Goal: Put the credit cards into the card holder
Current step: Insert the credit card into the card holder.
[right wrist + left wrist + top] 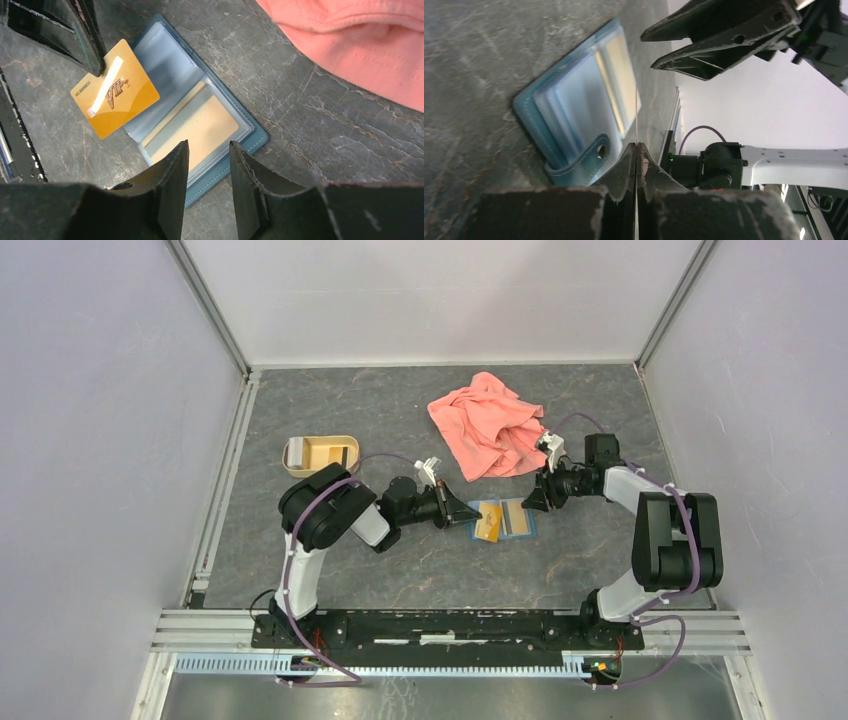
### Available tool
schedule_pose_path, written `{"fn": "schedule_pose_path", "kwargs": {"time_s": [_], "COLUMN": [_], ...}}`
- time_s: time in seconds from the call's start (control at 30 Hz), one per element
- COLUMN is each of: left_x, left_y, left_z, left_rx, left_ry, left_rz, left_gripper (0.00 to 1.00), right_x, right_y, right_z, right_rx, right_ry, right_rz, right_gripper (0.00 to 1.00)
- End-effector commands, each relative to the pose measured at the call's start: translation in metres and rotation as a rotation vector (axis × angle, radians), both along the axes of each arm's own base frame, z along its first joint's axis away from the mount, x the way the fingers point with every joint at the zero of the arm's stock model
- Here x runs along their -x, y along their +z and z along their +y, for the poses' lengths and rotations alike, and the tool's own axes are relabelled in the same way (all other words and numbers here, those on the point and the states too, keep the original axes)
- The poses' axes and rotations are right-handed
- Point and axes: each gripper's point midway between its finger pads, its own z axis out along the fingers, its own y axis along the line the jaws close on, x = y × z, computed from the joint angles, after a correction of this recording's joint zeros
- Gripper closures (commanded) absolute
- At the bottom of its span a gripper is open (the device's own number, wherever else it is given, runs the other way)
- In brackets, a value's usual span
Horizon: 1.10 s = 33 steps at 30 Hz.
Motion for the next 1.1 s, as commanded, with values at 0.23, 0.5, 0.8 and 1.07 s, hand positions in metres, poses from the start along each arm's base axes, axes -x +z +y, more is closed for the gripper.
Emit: {"fn": "schedule_pose_path", "kwargs": {"time_s": [0.23,0.5,0.8,1.07], "left_x": [-0.012,-0.014,-0.021,-0.028], "left_y": [-0.027,-0.043,-0.047,-0.055], "left_z": [-0.009,-0.007,-0.01,-0.012], "left_rx": [-0.12,-0.178,-0.206,-0.242], "left_ry": [0.003,0.021,0.032,0.063], "left_rz": [0.031,0.075,0.085,0.097], "left_gripper": [0.98,0.98,0.98,0.98], "right_x": [-0.011,-0.012,-0.008,-0.008], "right_y": [-0.013,-0.016,-0.02,-0.021], "right_z": [-0.002,-0.005,0.002,0.004], "right_rx": [0.097,0.12,0.143,0.154], "right_ry": [0.015,0.011,0.044,0.053], "right_rz": [0.021,0.027,0.036,0.038], "right_gripper": [0.62,0.63,0.63,0.63]}}
